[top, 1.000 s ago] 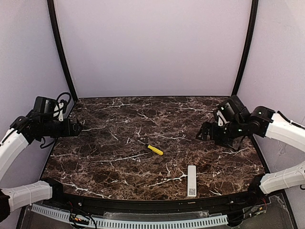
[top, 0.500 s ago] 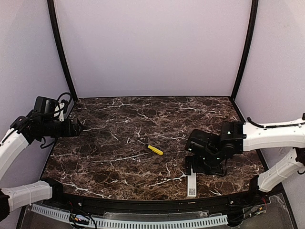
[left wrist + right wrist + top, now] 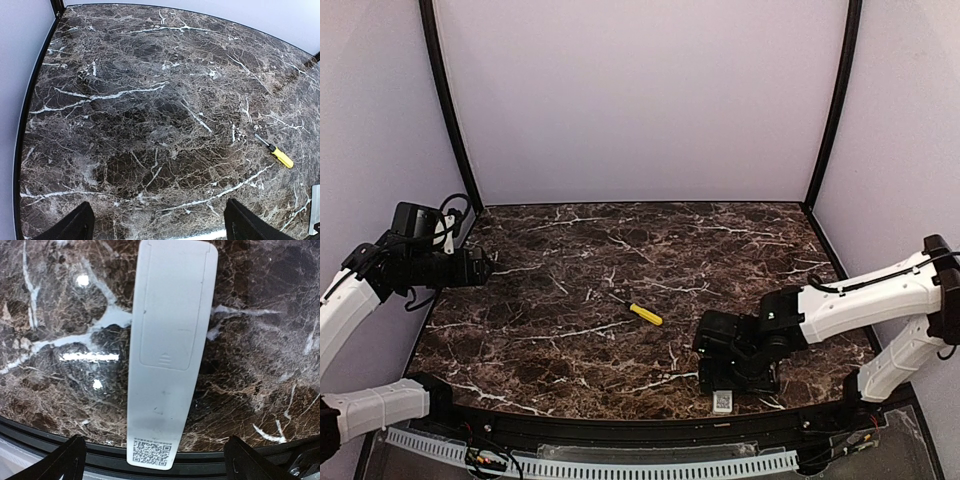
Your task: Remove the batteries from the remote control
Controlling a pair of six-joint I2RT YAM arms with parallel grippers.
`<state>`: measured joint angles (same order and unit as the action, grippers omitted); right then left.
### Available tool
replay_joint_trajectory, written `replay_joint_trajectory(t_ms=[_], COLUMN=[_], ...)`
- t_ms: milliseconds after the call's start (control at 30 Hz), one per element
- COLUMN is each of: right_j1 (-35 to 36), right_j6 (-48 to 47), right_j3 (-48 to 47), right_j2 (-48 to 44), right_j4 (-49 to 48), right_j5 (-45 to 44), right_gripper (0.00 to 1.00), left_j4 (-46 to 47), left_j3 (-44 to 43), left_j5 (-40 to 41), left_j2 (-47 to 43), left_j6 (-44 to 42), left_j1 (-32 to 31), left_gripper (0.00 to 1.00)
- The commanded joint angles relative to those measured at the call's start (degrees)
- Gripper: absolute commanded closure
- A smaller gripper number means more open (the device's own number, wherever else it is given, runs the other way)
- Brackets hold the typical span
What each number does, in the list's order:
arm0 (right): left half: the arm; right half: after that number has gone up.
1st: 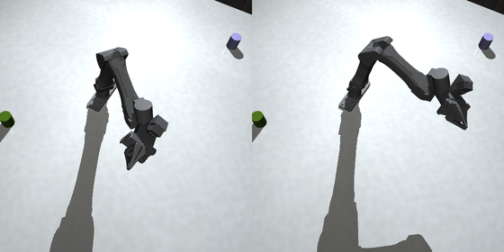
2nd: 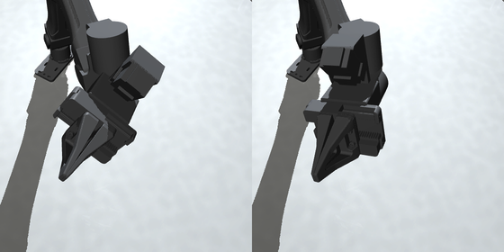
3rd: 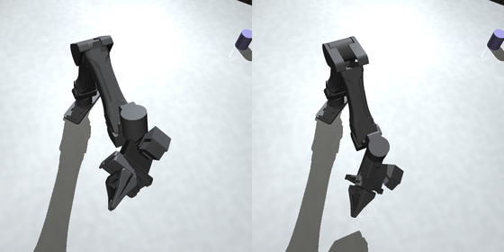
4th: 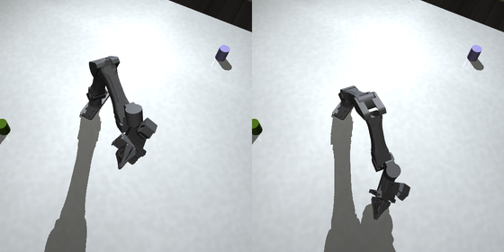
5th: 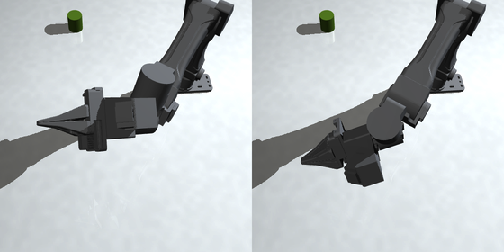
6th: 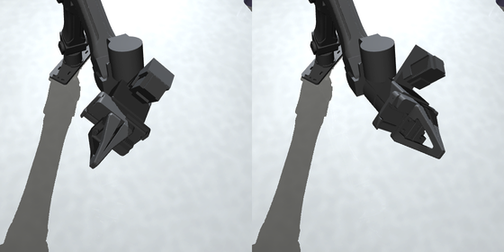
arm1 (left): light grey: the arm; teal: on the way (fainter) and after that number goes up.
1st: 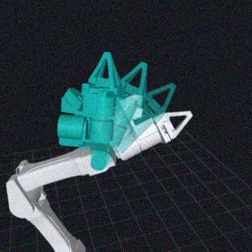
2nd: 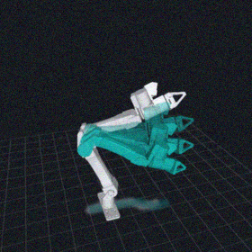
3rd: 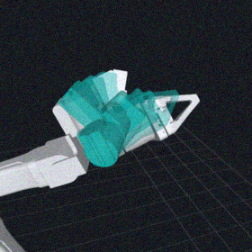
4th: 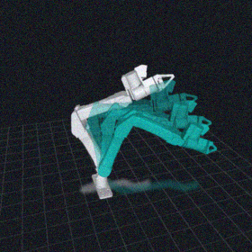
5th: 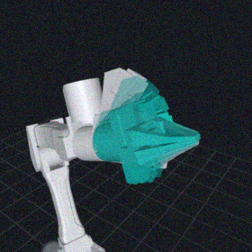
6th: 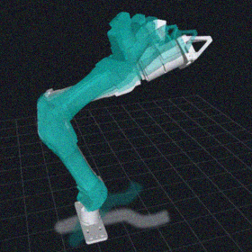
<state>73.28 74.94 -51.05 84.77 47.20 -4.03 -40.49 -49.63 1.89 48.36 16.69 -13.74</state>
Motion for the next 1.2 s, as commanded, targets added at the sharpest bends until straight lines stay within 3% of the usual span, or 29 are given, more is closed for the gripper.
replay_joint_trajectory(t_ms=[0, 400, 900, 1167], right_j1=[0.6, -1.1, -8.7, -13.4], right_j6=[0.4, -1.6, -7.9, -12.6], right_j3=[1.8, 3.6, 3.3, 0.0], right_j2=[2.2, 6.0, 6.2, 9.0], right_j4=[-3.8, -8.2, -8.7, -6.7], right_j5=[0.5, 2.5, 3.8, 3.8], right_gripper=[0.07, 0.28, 0.31, 0.38], left_j4=[-0.1, 0.0, 0.1, 0.3], left_j3=[1.1, 1.2, 1.3, 1.3], left_j5=[1.1, 1.2, 1.2, 1.0], left_j2=[0.3, 0.8, 1.4, 2.3], left_j6=[0.0, 0.0, 0.0, 0.0], left_j1=[-0.2, -0.3, -0.2, -0.2], left_gripper=[0.10, 0.10, 0.11, 0.11])
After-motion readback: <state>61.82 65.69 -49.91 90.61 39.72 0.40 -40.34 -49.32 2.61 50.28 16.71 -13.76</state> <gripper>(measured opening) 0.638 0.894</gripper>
